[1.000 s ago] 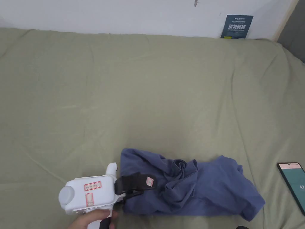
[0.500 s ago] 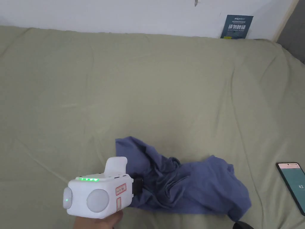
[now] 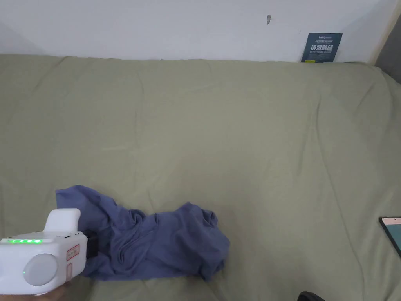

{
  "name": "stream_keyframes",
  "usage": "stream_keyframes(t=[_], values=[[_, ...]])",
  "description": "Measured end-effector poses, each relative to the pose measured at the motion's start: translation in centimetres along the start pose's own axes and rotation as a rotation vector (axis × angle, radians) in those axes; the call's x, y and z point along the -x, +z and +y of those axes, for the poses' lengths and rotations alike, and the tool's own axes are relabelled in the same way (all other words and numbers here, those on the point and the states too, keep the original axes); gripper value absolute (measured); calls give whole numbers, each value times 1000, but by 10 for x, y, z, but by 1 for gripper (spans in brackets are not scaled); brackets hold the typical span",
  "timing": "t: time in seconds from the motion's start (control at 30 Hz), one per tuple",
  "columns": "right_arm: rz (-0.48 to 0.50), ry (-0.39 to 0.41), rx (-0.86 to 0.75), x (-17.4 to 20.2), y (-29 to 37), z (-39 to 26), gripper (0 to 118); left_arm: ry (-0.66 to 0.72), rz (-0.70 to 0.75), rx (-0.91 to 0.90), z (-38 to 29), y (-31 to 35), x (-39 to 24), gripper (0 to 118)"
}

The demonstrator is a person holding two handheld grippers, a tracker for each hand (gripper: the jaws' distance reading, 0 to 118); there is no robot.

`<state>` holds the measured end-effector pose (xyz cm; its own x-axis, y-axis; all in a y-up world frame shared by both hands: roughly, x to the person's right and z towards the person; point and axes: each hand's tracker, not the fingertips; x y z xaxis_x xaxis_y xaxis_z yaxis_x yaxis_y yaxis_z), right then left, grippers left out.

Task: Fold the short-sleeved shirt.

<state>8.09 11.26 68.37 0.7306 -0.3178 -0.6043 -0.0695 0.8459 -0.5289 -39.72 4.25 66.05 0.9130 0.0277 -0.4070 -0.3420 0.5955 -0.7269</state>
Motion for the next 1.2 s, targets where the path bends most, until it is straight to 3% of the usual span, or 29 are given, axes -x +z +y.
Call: stream_keyframes(t=[0.07,0.27,0.37,0.43,0.47,0.5,0.53,0.57,0.7,0.77,0.83,0.87,0.9,0.93,0.97,1.03,1.13,1.2], values=[[-1,16,5,0,0,-1,0,-42,-64,-72,6,14,-35,8],[-5,5,-20,-7,12,-1,0,-274,-207,-69,-11,4,-177,8],[-32,3,-36,-14,21,0,0,-419,-67,27,-39,-30,-212,9],[-40,-8,-50,-21,28,1,0,-349,-86,0,-46,-39,-200,9],[-44,-9,-53,-23,30,1,0,-308,-141,-32,-44,-33,-194,18],[-48,-11,-54,-26,32,0,0,-274,-224,-22,-39,-22,-186,36],[-51,-13,-54,-28,32,-1,0,-253,-322,-9,-34,-11,-179,69],[-52,-18,-53,-30,31,-2,0,-229,-389,17,-26,0,-171,113],[-56,-37,-32,-34,25,-7,0,-116,-587,-68,-10,68,-127,118],[-49,-51,-30,-35,23,-9,0,-21,-636,-191,-1,83,-102,118],[-41,-65,-18,-34,20,-11,0,86,-556,-211,12,74,-89,118],[-36,-68,-10,-34,17,-13,0,148,-537,-226,17,63,-85,115],[-31,-72,-2,-34,15,-14,0,203,-570,-221,20,46,-82,105],[-27,-75,5,-34,13,-14,0,271,-665,-185,22,28,-84,73],[-25,-76,13,-34,11,-14,0,332,-799,-117,22,5,-94,17],[-26,-75,17,-33,9,-14,0,359,-888,-49,10,-30,-127,11],[-40,-80,19,-35,6,-10,0,262,-727,13,-14,-76,-176,11],[-42,-86,24,-37,3,-8,0,337,-682,68,-26,-103,-187,11]])
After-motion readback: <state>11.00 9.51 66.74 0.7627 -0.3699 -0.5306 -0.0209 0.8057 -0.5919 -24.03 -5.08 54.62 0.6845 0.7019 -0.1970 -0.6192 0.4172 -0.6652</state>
